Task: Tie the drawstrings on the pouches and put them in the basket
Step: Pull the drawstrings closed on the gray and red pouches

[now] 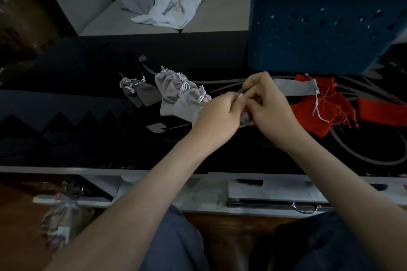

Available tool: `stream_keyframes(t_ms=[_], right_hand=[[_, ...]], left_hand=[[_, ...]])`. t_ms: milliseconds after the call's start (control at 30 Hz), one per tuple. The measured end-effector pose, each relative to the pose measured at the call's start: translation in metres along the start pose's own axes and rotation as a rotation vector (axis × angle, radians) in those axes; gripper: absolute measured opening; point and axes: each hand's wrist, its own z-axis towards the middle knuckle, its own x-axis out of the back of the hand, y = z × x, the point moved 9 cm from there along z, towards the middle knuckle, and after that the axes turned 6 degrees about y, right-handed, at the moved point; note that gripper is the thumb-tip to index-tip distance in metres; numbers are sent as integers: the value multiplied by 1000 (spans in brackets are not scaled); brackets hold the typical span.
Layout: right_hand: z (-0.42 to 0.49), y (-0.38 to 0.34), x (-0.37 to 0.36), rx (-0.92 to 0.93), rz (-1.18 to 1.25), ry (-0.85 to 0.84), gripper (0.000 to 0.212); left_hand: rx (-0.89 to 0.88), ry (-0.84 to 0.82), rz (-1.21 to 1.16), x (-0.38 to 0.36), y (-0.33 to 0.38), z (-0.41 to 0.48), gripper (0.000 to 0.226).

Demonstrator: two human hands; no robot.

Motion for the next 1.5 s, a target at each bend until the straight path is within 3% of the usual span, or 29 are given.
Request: stream_keyframes(t_ms=[333,667,767,900,1033,1133,1233,1333,1500], right_hand=[[2,-7,4,-28,-7,-51,14],[2,-17,6,113,-169,-4,7],[4,-15,5,108,-170,-42,7],[3,-16,4,120,-165,-57,13],[3,-13,1,33,-101,-89,6],[2,-5,-5,-75,-95,-175,26],[0,2,-11,-155,-113,-240,18],[1,3,-9,-183,-131,-236,8],[3,6,-1,-218,-129,-175,23]], left_hand=[[-72,145,-106,18,5,5,32],[76,188,-262,21,-6,7,42],[145,138,-347,15,-15,8,41],[249,-61,-493,-4,-23,6,51],[281,-134,-605,-9,-17,3,37],[266,-91,-631,-5,-14,5,25],[270,-40,-608,-2,-17,7,26],[239,-39,-579,-1,-16,6,27],[148,-63,-517,2,-10,7,21]])
